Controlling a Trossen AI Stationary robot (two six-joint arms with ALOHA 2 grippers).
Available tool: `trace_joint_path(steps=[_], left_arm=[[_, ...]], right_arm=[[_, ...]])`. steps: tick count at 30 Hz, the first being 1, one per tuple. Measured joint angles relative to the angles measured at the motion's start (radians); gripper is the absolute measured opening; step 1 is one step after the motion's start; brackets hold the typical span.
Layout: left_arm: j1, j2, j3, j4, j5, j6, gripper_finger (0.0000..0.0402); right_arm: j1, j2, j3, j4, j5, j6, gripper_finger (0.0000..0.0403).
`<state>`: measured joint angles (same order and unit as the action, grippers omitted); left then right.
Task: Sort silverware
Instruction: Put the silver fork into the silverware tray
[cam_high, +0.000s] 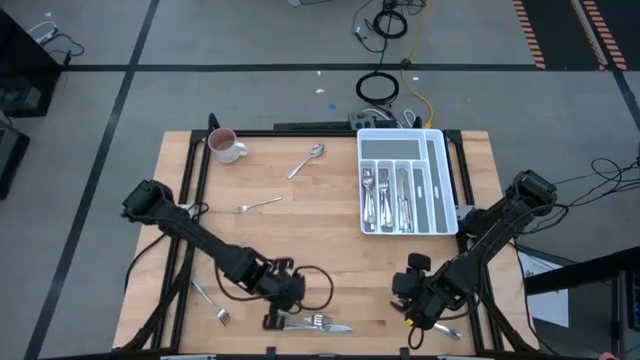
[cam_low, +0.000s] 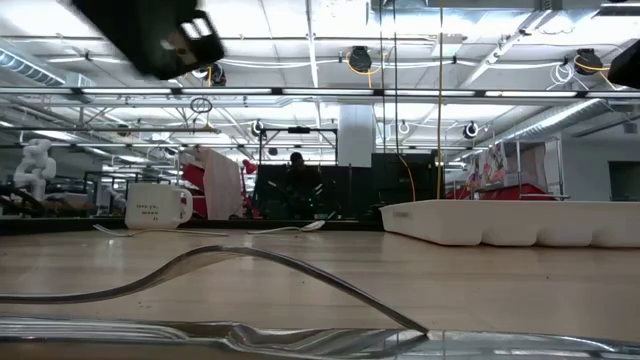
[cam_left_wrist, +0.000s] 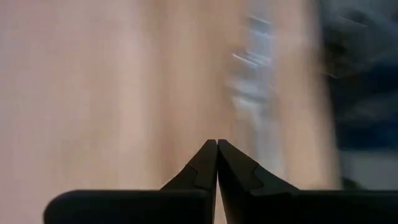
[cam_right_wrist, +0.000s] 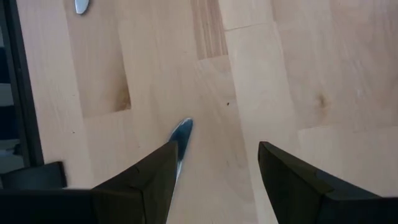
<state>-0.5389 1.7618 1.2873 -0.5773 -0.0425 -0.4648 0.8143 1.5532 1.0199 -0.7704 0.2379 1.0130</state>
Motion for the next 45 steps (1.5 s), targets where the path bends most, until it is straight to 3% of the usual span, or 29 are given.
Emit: trace_joint_path(steps=[2, 9, 16, 22, 31, 45], left_arm=[[0.010, 0.000, -0.001, -0.003, -0.131, -0.028, 0.0018], [0.006, 0.000, -0.001, 0.097, -0.222, -0.077, 0.0018], [0.010, 0.000, -0.001, 0.150, -0.137, -0.129, 0.0018], [0.043, 0.000, -0.001, 0.142, 0.041, -0.131, 0.0047], [0.044, 0.000, -0.001, 0.151, 0.006, -0.105, 0.0186], [-0.021, 0.096, -0.002, 0.150, -0.022, -0.132, 0.0194]], right_arm=[[0.000, 0.000, 0.000, 0.000, 0.000, 0.000, 0.0212], [0.000, 0.000, 0.000, 0.003, 0.002, 0.024, 0.0212], [0.000, 0.000, 0.000, 0.003, 0.009, 0.049, 0.0212], [0.000, 0.000, 0.000, 0.004, 0.027, 0.049, 0.0212], [0.000, 0.000, -0.001, 0.006, 0.026, 0.073, 0.0212], [-0.001, -0.001, -0.001, 0.007, 0.027, 0.076, 0.0212]])
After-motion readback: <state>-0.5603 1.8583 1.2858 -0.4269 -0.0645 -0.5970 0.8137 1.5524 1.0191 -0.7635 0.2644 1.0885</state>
